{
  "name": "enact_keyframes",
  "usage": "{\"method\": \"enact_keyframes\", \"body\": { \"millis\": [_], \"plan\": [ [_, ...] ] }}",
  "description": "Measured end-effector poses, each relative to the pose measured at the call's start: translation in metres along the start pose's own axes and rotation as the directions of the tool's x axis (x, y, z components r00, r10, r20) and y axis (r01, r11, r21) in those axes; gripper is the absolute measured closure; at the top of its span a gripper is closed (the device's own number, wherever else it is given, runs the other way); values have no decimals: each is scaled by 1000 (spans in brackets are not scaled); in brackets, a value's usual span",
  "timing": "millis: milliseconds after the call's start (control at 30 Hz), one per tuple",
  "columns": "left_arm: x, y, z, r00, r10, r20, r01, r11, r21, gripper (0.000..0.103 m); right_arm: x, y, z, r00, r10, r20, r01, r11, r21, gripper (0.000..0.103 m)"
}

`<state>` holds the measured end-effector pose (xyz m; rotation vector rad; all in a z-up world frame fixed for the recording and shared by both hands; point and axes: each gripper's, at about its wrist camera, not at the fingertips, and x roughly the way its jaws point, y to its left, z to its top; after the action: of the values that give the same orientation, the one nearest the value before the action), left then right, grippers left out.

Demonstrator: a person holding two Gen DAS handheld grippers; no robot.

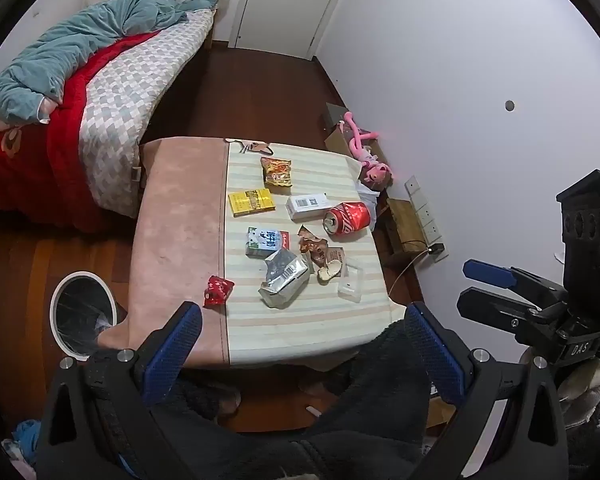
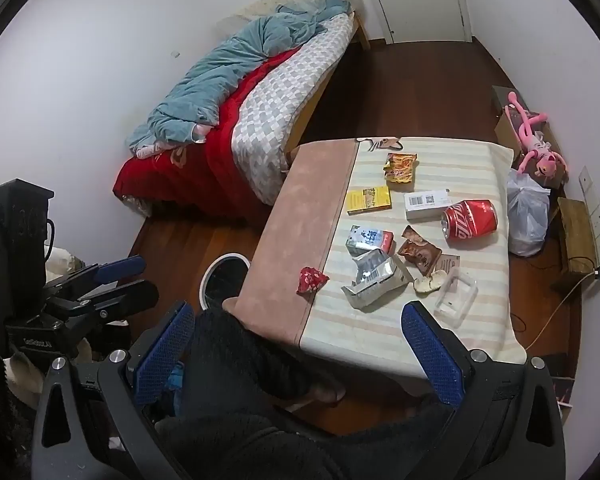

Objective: Collect trash

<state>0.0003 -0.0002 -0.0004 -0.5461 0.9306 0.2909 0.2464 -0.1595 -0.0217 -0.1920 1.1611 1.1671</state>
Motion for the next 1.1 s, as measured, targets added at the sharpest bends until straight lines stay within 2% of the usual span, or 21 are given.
{"method": "enact_keyframes", "body": {
  "millis": [1100],
  "plan": [
    [1, 8, -5, 1000, -18, 1, 18, 1000, -12, 0, 5, 6, 0, 1000, -13, -20, 13, 1000, -21, 0]
  ]
}}
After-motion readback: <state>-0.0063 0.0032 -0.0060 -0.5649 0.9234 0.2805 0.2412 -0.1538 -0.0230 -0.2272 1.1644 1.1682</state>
